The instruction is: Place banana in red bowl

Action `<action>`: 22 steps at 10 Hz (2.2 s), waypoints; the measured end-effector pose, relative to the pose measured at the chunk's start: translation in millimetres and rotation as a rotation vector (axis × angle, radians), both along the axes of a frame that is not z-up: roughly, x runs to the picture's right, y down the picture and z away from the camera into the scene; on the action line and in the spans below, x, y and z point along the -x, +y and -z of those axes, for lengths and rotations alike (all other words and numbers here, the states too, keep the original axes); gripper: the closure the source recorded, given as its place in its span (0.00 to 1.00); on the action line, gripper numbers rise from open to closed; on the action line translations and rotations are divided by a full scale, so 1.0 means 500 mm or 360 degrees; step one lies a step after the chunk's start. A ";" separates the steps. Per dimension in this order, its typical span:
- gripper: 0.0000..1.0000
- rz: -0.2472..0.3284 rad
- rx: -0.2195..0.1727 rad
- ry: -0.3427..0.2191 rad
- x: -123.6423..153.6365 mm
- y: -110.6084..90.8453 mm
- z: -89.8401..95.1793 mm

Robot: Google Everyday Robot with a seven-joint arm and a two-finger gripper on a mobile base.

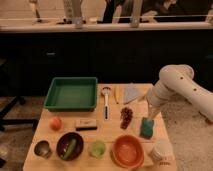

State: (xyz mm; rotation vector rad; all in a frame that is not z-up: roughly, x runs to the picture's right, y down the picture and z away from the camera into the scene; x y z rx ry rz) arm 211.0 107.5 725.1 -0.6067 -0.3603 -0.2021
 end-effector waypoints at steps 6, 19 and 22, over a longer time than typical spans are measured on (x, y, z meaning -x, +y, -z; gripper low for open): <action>0.31 0.0148 -0.0171 -0.0083 0.016 0.018 -0.003; 0.31 0.0694 -0.0241 -0.0267 0.156 -0.047 -0.181; 0.31 0.0680 -0.0213 -0.0324 0.186 -0.071 -0.226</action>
